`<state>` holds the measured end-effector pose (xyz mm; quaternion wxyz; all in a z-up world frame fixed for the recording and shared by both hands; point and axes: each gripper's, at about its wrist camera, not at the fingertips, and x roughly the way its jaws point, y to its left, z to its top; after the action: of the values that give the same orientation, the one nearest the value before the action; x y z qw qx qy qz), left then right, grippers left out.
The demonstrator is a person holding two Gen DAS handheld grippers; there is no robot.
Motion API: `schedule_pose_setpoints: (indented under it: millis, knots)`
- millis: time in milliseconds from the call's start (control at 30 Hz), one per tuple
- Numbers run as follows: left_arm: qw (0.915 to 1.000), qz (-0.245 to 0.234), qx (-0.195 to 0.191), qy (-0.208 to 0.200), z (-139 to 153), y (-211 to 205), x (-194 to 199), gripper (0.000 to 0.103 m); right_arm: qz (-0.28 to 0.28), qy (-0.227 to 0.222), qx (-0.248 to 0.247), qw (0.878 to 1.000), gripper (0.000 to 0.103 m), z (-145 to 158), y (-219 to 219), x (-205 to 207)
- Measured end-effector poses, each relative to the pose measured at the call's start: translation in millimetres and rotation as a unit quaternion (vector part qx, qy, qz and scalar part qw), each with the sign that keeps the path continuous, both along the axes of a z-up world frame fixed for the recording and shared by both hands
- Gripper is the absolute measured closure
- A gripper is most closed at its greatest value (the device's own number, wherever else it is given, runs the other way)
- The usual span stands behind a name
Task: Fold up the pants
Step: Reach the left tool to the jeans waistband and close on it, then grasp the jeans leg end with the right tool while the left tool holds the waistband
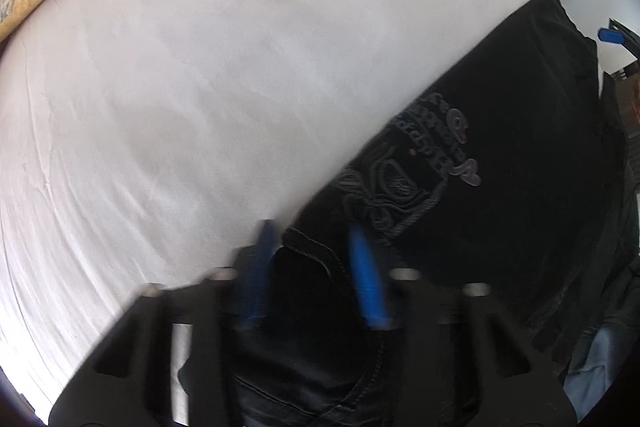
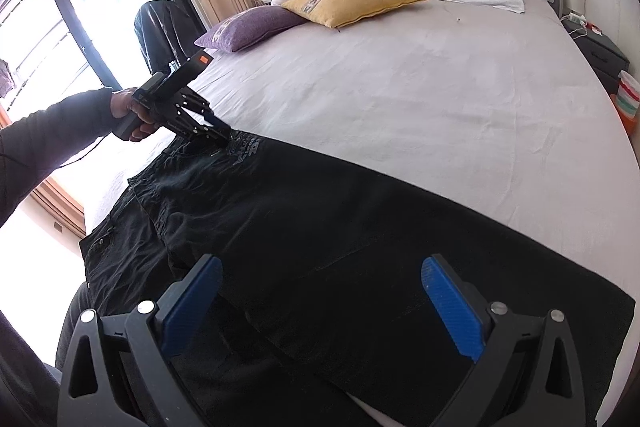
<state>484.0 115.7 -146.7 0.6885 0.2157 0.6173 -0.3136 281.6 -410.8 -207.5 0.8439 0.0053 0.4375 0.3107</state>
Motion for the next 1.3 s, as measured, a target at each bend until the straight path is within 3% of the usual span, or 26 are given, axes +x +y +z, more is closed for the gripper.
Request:
schedule_pose_setpoints:
  millis: [167, 367, 567, 667, 967, 1033, 1100, 1200, 1300]
  knots:
    - [0.9984, -0.015, 0.026, -0.047, 3.0, -7.7, -16.0, 0.095, 0.01, -0.024, -0.007, 1.0, 0.001, 5.3, 0.4, 12.1]
    - [0.9853, -0.018, 0.048, -0.163, 15.3, -17.1, -62.5, 0.096, 0.031, -0.04, -0.034, 0.998, 0.002, 6.9, -1.2, 48.1]
    - [0.9719, 0.004, 0.011, -0.235, 30.2, -5.7, -107.6, 0.096, 0.076, -0.044, -0.082, 0.993, 0.024, -0.6, 9.3, 80.8]
    - [0.9667, 0.0, 0.006, -0.256, 45.5, -5.8, -146.6, 0.096, 0.108, -0.035, -0.098, 0.989, 0.029, -9.3, 22.5, 91.7]
    - [0.9565, 0.017, -0.023, -0.29, 70.0, 8.4, -170.2, 0.096, 0.178, -0.006, -0.168, 0.969, 0.042, -47.9, 58.4, 115.1]
    - [0.9546, 0.016, -0.021, -0.297, 70.5, 6.6, -174.6, 0.096, 0.181, 0.001, -0.182, 0.966, 0.05, -56.1, 62.6, 119.9]
    - [0.9543, 0.015, -0.022, -0.298, 69.5, 4.6, -176.2, 0.096, 0.183, 0.018, -0.194, 0.964, 0.076, -63.6, 66.0, 123.4]
    - [0.9533, 0.013, -0.018, -0.301, 67.6, 2.3, -178.3, 0.096, 0.192, 0.018, -0.2, 0.961, 0.093, -62.7, 70.3, 118.4]
    - [0.9525, 0.016, -0.018, -0.304, 68.2, 2.1, -177.7, 0.096, 0.184, 0.008, -0.206, 0.961, 0.097, -53.7, 69.2, 109.7]
